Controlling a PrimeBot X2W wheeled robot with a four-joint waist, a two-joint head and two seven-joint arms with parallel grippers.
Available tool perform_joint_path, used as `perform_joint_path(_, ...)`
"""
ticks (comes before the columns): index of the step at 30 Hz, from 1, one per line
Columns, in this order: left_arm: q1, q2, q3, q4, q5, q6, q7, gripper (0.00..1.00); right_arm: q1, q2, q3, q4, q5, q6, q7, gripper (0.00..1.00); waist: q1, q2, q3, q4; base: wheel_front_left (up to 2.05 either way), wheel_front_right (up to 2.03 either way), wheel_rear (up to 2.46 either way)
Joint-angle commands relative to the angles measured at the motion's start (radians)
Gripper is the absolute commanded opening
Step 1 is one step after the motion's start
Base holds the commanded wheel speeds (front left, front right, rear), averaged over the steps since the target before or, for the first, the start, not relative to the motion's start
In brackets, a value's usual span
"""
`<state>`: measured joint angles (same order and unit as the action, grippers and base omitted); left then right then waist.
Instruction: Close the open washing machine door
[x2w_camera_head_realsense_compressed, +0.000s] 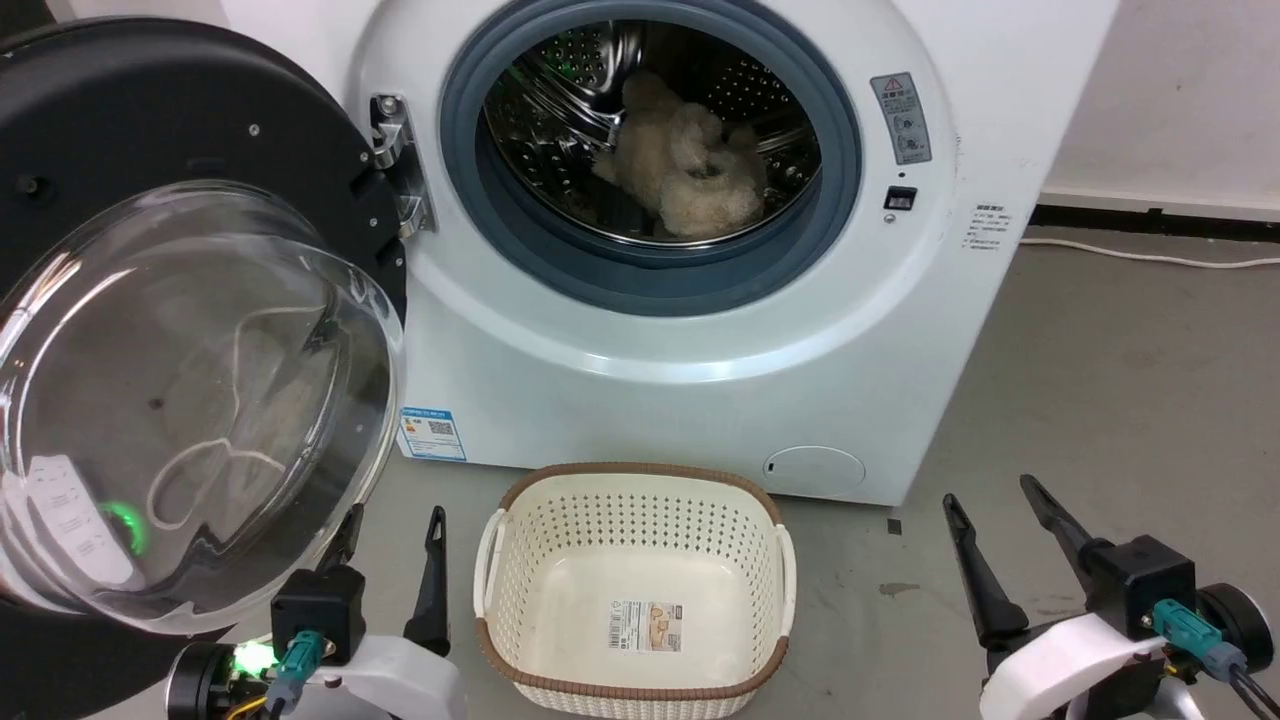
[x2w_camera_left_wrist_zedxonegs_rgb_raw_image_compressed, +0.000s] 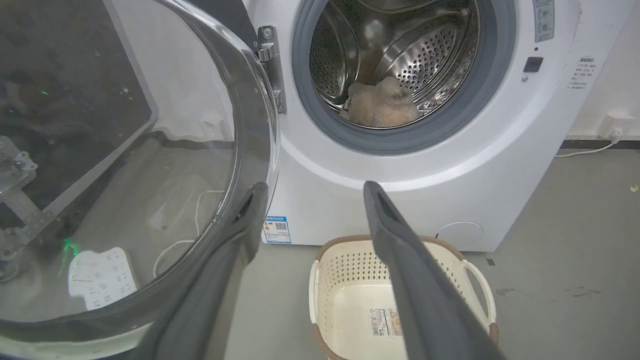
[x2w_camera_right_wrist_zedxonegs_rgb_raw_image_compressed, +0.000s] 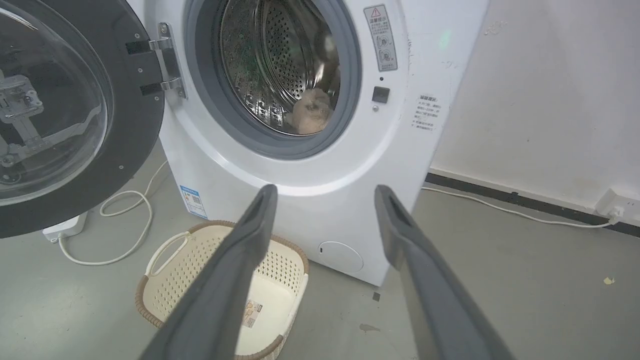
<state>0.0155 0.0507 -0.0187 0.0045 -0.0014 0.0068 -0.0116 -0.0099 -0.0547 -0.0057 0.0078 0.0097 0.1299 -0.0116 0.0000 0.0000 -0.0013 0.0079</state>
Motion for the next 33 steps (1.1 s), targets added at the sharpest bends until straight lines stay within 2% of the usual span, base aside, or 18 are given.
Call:
perform_joint_path(1,-0.005,0.004,-0.007,-0.003,0.005,0.005,-0.014,1.00,0.010,0.000,-0.006,0.002,0.007,0.000,-0.013,1.00,0.0000,0.0000,-0.001,0.005,0.00,0.00,0.00)
perform_joint_path(15,-0.006,0.015,-0.036,-0.009,-0.001,0.017,-0.043,1.00,0.022,0.001,0.004,0.016,0.012,0.000,-0.043,1.00,0.0000,0.0000,-0.015,0.088,0.00,0.00,0.00)
perform_joint_path(33,0.027,0.031,-0.060,-0.051,0.003,0.066,-0.078,1.00,-0.019,-0.019,0.086,0.056,0.033,0.000,-0.078,1.00,0.0000,0.0000,-0.004,0.169,0.00,0.00,0.00)
